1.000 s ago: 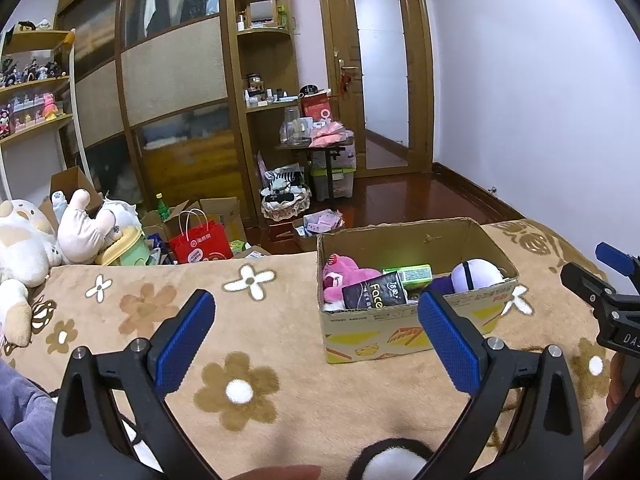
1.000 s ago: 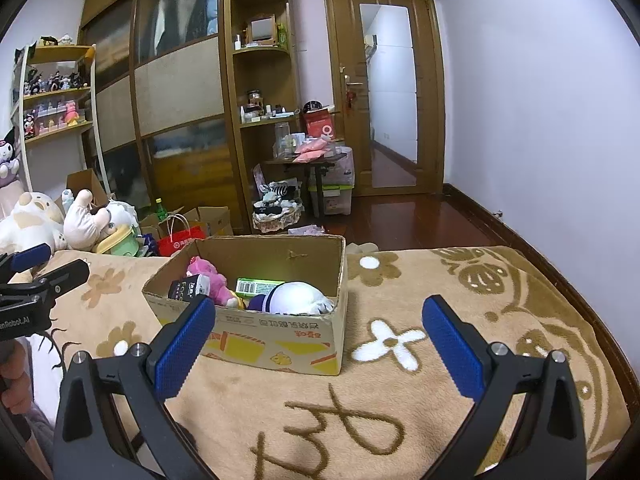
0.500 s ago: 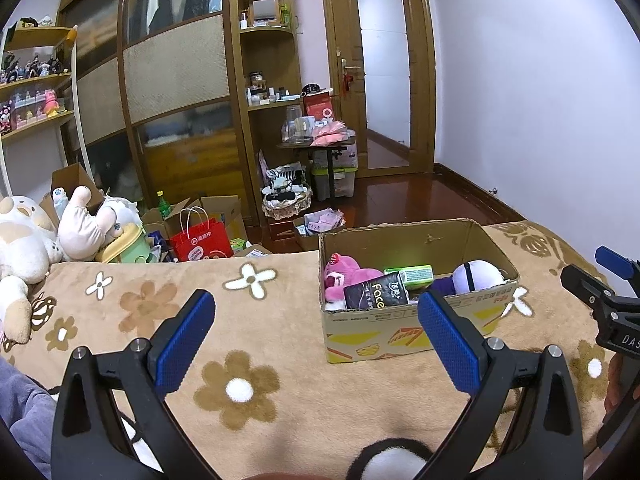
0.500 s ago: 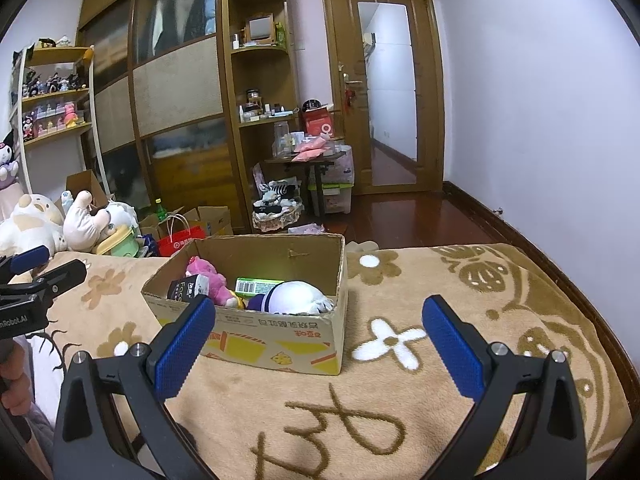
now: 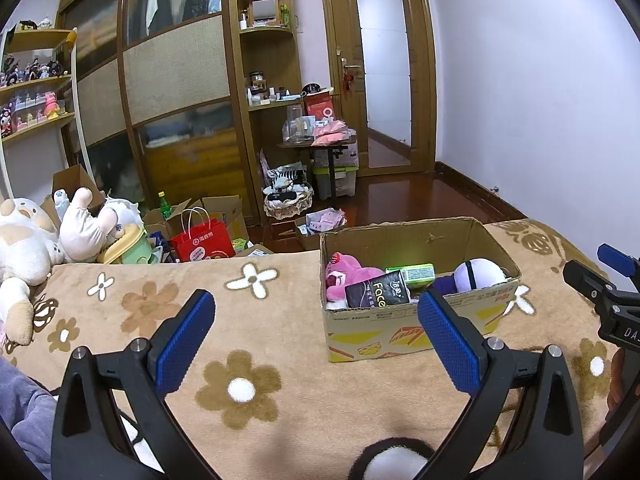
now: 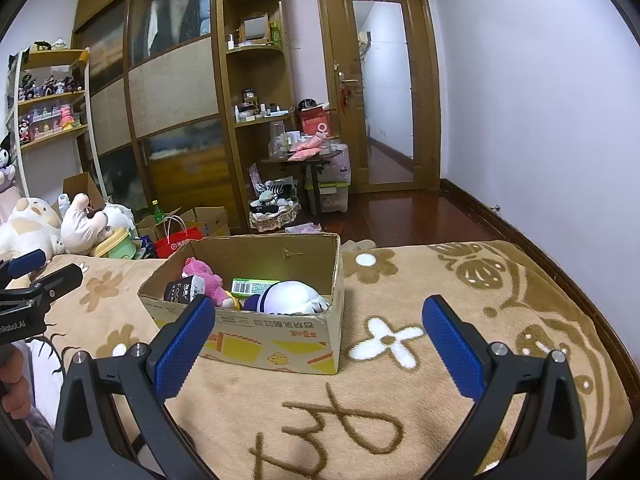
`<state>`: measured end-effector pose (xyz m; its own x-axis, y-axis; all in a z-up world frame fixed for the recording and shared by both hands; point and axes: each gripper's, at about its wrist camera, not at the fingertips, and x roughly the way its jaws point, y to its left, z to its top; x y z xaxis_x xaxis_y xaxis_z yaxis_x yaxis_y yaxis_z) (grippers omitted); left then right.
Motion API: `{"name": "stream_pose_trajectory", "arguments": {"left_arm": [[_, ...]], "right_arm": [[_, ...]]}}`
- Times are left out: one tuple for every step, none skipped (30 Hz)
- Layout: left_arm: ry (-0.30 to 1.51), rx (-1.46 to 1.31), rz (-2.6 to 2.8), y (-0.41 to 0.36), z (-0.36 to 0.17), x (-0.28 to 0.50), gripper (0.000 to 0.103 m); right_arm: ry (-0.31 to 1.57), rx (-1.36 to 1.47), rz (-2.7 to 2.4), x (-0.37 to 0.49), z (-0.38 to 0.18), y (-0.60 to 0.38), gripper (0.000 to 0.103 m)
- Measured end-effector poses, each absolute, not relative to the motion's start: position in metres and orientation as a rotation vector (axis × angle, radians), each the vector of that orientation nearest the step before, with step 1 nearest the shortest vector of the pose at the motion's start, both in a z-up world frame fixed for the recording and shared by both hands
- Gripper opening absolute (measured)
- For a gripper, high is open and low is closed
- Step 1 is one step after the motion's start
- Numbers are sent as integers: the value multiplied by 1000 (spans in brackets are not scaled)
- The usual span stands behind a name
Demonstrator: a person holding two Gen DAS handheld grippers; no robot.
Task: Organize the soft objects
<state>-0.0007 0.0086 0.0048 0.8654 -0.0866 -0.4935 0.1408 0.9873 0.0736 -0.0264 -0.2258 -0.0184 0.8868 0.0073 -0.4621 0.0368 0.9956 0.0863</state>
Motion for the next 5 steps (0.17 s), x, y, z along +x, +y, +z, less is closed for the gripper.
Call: {"name": "stream_pose_trajectory", "arguments": {"left_arm": [[514, 106, -122, 10, 5, -1, 100], [516, 104, -125, 11, 5, -1, 100], [519, 104, -125, 11, 5, -1, 100], [520, 105, -125, 11, 5, 0, 100], [519, 105, -127, 11, 5, 0, 100]], "right_arm": [[481, 93, -15, -26, -18, -226, 103], [481, 94, -15, -26, -18, -226, 103], [480, 94, -16, -27, -19, -226, 103], [481, 93, -15, -26, -18, -226, 103], [480, 93, -15, -26, -18, -226, 103]]}}
